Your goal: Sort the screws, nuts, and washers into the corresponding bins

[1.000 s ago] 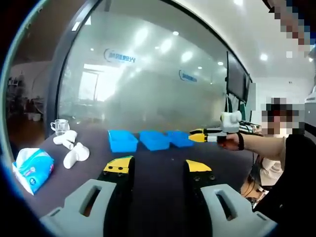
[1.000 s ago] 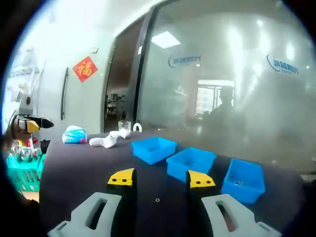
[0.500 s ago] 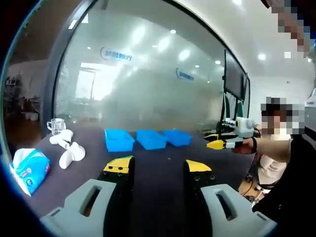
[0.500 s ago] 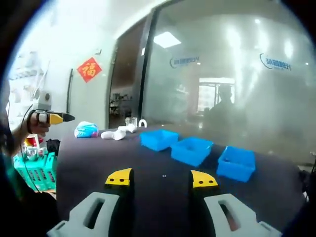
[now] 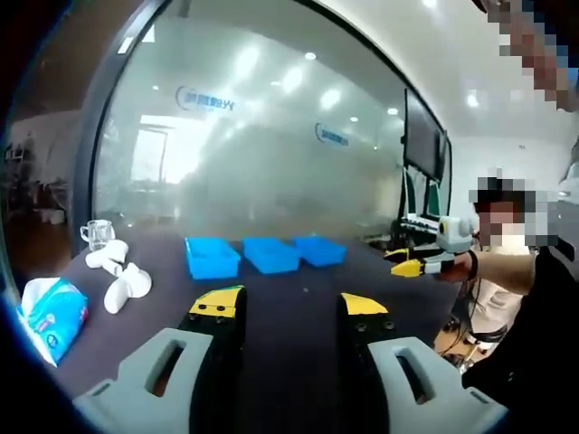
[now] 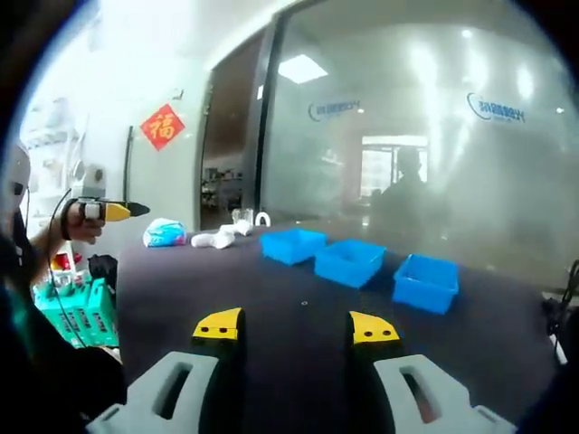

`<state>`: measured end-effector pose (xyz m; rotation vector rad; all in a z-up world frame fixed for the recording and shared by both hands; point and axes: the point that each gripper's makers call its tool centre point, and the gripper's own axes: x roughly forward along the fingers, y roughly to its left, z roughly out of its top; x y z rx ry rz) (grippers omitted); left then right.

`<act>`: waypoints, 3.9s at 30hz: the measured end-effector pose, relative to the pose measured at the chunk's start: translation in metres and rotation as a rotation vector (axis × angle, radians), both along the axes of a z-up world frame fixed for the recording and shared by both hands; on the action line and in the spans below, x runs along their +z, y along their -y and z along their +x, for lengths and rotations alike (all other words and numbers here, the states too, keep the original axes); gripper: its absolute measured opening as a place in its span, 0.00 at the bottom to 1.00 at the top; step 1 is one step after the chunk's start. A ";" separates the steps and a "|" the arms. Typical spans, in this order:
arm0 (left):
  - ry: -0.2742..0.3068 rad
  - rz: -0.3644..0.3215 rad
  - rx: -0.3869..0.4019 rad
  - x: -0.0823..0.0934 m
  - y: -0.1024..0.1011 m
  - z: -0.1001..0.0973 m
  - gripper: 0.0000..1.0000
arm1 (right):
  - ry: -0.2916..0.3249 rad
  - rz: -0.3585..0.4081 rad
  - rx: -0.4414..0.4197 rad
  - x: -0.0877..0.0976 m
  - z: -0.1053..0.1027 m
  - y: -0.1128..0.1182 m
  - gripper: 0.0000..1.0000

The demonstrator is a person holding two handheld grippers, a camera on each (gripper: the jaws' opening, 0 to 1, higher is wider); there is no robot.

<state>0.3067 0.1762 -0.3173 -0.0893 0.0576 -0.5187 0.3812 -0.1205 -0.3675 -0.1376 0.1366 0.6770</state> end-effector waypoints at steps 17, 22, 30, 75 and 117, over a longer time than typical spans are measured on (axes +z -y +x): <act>-0.006 0.039 -0.029 -0.002 0.012 -0.002 0.40 | -0.094 -0.145 0.086 -0.011 0.006 0.005 0.40; -0.006 0.034 -0.037 -0.002 0.015 -0.002 0.40 | -0.106 -0.173 0.114 -0.009 0.016 -0.004 0.40; -0.007 0.030 -0.031 -0.004 0.011 -0.002 0.40 | -0.143 -0.220 0.156 -0.008 0.036 -0.014 0.40; -0.022 0.034 0.077 -0.016 -0.020 -0.006 0.39 | -0.266 -0.526 0.383 -0.047 0.107 -0.088 0.41; -0.050 -0.005 0.136 -0.026 -0.044 -0.021 0.39 | -0.484 -0.789 0.513 -0.096 0.132 -0.109 0.22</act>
